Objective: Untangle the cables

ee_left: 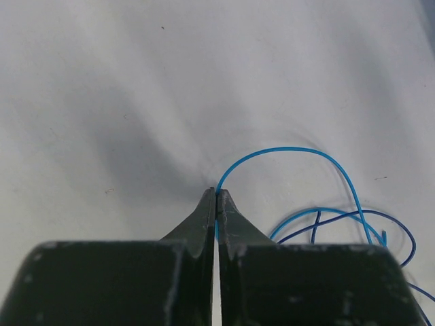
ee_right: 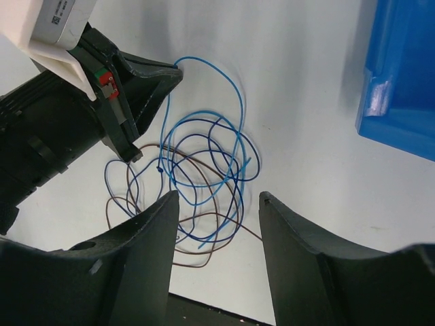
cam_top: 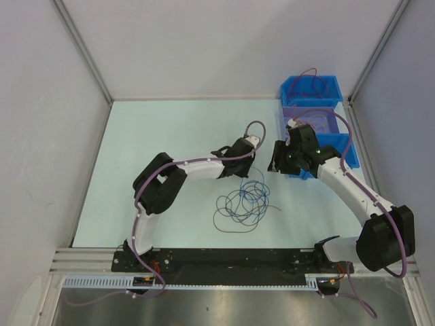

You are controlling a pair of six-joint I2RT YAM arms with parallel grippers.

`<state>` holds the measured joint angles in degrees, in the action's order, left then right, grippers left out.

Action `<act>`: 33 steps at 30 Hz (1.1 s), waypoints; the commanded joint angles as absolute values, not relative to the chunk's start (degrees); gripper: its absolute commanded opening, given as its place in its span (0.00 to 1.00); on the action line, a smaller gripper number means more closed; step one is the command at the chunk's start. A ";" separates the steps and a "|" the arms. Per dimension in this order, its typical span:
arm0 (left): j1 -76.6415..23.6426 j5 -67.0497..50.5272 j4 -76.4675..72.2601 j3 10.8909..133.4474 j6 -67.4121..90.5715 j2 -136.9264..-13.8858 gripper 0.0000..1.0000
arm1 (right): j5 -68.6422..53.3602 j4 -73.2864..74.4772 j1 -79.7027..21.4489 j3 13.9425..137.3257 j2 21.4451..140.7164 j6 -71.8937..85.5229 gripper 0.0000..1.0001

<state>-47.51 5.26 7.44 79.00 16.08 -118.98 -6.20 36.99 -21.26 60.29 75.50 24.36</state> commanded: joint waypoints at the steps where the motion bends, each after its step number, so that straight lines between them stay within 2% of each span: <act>1: -47.72 4.75 9.93 82.09 17.22 -114.98 0.00 | -6.94 35.51 -21.27 60.64 73.92 25.05 0.54; 22: -47.72 1.67 23.81 90.86 16.79 -95.01 0.00 | -12.74 30.59 -23.20 60.64 68.73 29.00 0.55; 33: -47.81 1.32 22.59 88.42 16.61 -88.77 0.00 | -7.31 29.35 -28.03 60.65 68.99 31.38 0.52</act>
<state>-47.51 2.55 23.18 88.84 16.95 -92.18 -10.85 31.03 -26.74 60.23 70.43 30.09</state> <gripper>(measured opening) 0.010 0.533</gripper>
